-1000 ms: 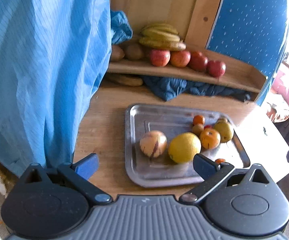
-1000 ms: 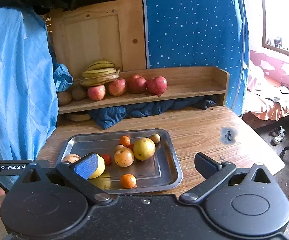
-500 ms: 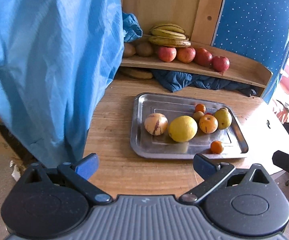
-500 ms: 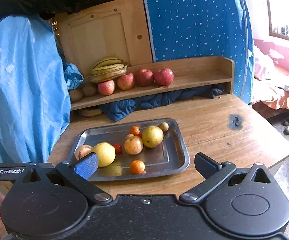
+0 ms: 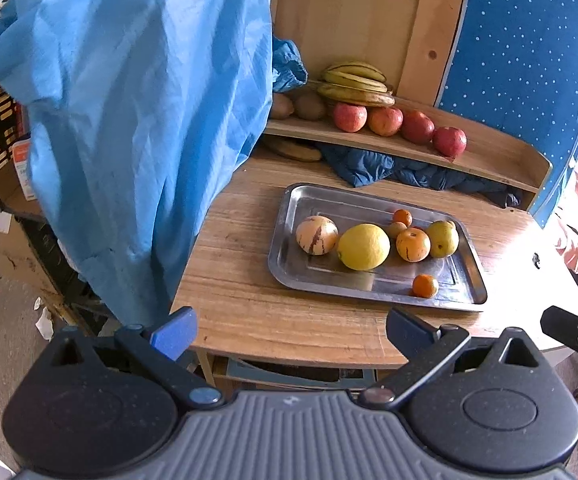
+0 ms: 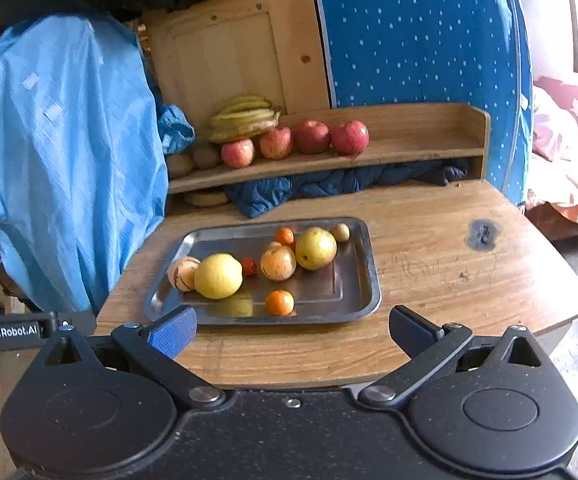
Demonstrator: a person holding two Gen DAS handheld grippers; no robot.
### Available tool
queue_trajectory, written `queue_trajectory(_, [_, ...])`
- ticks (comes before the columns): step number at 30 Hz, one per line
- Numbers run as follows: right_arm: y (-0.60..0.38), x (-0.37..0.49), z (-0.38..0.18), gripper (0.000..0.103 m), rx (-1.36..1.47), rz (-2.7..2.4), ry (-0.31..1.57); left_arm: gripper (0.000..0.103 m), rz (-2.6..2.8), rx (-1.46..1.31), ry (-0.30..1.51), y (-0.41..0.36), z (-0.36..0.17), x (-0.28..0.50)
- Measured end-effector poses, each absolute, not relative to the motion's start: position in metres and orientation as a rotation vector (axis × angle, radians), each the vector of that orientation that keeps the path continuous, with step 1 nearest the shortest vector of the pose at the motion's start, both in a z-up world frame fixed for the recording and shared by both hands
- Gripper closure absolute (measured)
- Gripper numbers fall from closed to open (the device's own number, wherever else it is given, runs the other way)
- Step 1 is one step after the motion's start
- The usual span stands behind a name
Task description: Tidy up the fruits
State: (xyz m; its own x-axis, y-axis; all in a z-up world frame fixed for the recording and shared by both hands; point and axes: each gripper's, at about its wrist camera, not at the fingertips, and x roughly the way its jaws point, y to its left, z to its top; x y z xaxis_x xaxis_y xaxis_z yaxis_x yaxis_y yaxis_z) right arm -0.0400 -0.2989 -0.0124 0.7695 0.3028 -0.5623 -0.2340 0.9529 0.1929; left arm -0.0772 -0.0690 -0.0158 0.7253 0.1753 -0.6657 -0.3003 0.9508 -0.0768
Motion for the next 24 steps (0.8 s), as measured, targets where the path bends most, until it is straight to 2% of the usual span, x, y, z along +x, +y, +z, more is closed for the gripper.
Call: queue_trajectory(24, [-0.314,-0.047,-0.016,0.001,0.123,0.304,0.641,0.001,0.243,-0.155,0.704,-0.079,-0.014,-0.083])
